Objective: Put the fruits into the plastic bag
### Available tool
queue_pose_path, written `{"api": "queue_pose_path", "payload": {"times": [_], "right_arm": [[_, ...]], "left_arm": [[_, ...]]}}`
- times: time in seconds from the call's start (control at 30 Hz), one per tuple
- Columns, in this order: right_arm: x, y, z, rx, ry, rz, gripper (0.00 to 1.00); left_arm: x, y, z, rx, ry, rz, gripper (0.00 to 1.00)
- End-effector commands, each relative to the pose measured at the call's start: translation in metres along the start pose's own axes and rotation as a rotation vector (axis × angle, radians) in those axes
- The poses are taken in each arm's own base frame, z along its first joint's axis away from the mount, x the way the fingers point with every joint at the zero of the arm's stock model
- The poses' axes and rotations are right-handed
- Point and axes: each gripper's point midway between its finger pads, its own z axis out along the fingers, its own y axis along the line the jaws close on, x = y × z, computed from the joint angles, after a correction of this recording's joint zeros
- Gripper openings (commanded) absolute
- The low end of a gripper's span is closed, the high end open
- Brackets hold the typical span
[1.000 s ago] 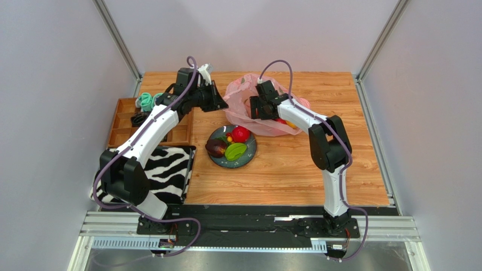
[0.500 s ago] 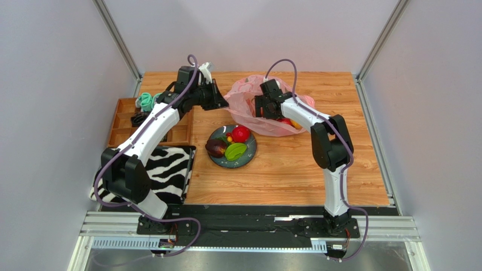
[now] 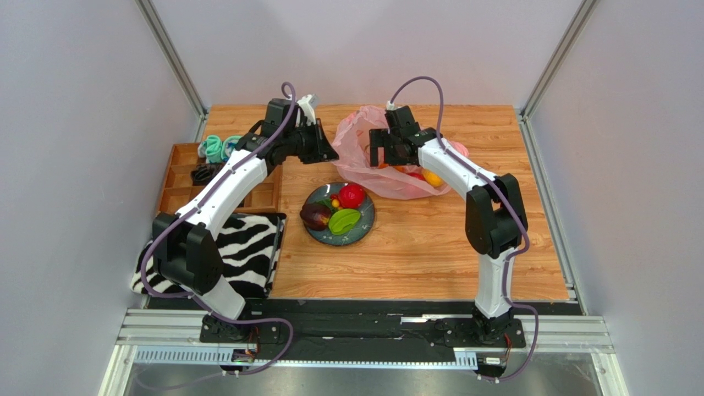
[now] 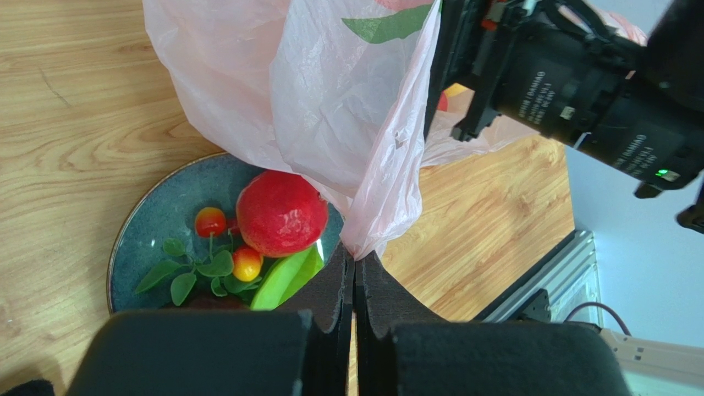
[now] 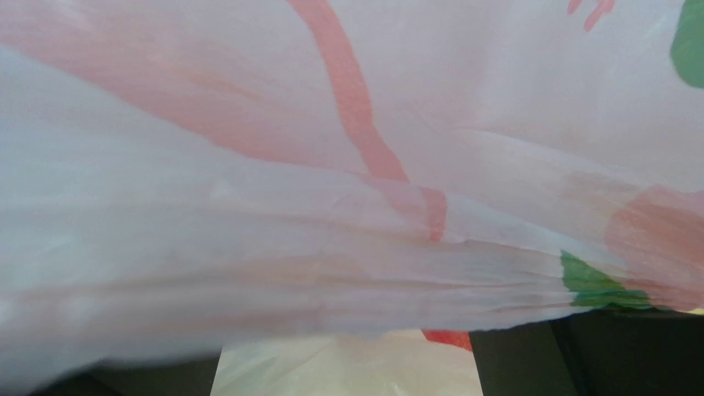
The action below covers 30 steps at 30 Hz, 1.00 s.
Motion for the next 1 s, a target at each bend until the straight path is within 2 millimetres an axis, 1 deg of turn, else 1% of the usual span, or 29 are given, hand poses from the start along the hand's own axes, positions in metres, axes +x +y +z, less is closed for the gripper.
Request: {"api": "queue_pose_path", "payload": {"times": [0.0, 0.1, 0.13, 0.17, 0.2, 0.23, 0.27, 0.33, 0.37, 0.4, 0.43, 0.47, 0.5, 0.53, 0.57, 0.6, 0.63, 0.7, 0.73, 0.8, 0.83, 0.93, 0.97], "right_arm": [[-0.04, 0.012, -0.037, -0.057, -0.112, 0.04, 1.0], [-0.048, 0.015, -0.053, -0.082, -0.163, 0.051, 0.99], [-0.041, 0.013, -0.052, -0.08, -0.16, 0.057, 0.98], [-0.054, 0.016, -0.068, -0.107, -0.215, 0.072, 0.97], [-0.054, 0.019, -0.073, -0.124, -0.229, 0.078, 0.97], [-0.059, 0.023, -0.08, -0.149, -0.262, 0.092, 0.95], [-0.056, 0.025, -0.09, -0.175, -0.272, 0.093, 0.94], [-0.057, 0.031, -0.104, -0.212, -0.292, 0.097, 0.91], [-0.055, 0.037, -0.118, -0.237, -0.31, 0.087, 0.91], [-0.052, 0.047, -0.125, -0.279, -0.307, 0.069, 0.9], [-0.047, 0.051, -0.13, -0.295, -0.309, 0.049, 0.89], [-0.035, 0.063, -0.136, -0.319, -0.3, 0.002, 0.88], [-0.032, 0.069, -0.149, -0.341, -0.318, -0.025, 0.88], [-0.027, 0.076, -0.155, -0.361, -0.32, -0.052, 0.87], [-0.014, 0.092, -0.161, -0.399, -0.306, -0.097, 0.87], [-0.004, 0.097, -0.164, -0.414, -0.296, -0.14, 0.86], [0.008, 0.111, -0.167, -0.462, -0.269, -0.181, 0.86], [0.024, 0.122, -0.164, -0.499, -0.218, -0.218, 0.87], [0.038, 0.13, -0.158, -0.526, -0.161, -0.227, 0.87], [0.047, 0.135, -0.151, -0.544, -0.106, -0.212, 0.87], [0.052, 0.138, -0.143, -0.54, -0.064, -0.19, 0.89], [0.056, 0.146, -0.134, -0.553, -0.007, -0.15, 0.9], [0.062, 0.146, -0.124, -0.539, 0.025, -0.142, 0.9]], "left_arm": [[-0.016, -0.016, -0.005, 0.037, -0.044, 0.024, 0.0], [-0.016, -0.014, -0.005, 0.029, -0.045, 0.02, 0.0], [-0.015, -0.013, -0.004, 0.026, -0.042, 0.016, 0.0], [-0.016, -0.014, -0.004, 0.027, -0.044, 0.015, 0.0], [-0.016, -0.013, -0.003, 0.025, -0.043, 0.012, 0.0], [-0.016, -0.013, -0.002, 0.026, -0.042, 0.009, 0.0], [-0.016, -0.013, -0.002, 0.027, -0.041, 0.007, 0.0], [-0.018, -0.014, 0.0, 0.031, -0.042, 0.005, 0.0], [-0.018, -0.014, 0.0, 0.033, -0.041, 0.005, 0.0], [-0.019, -0.015, 0.001, 0.033, -0.042, 0.005, 0.0], [-0.021, -0.015, 0.002, 0.035, -0.045, 0.006, 0.0], [-0.021, -0.015, 0.002, 0.035, -0.045, 0.006, 0.0], [-0.022, -0.015, 0.002, 0.034, -0.047, 0.006, 0.0], [-0.023, -0.015, 0.003, 0.033, -0.046, 0.006, 0.0], [-0.023, -0.015, 0.004, 0.033, -0.046, 0.006, 0.0], [-0.023, -0.014, 0.005, 0.032, -0.043, 0.005, 0.0], [-0.024, -0.015, 0.005, 0.033, -0.046, 0.004, 0.0], [-0.026, -0.017, 0.006, 0.038, -0.048, 0.004, 0.0], [-0.027, -0.018, 0.006, 0.043, -0.047, 0.004, 0.0], [-0.028, -0.019, 0.007, 0.049, -0.045, 0.004, 0.0], [-0.029, -0.02, 0.007, 0.053, -0.046, 0.006, 0.0], [-0.032, -0.022, 0.005, 0.053, -0.056, 0.003, 0.0], [-0.033, -0.021, 0.005, 0.047, -0.06, 0.0, 0.0]]}}
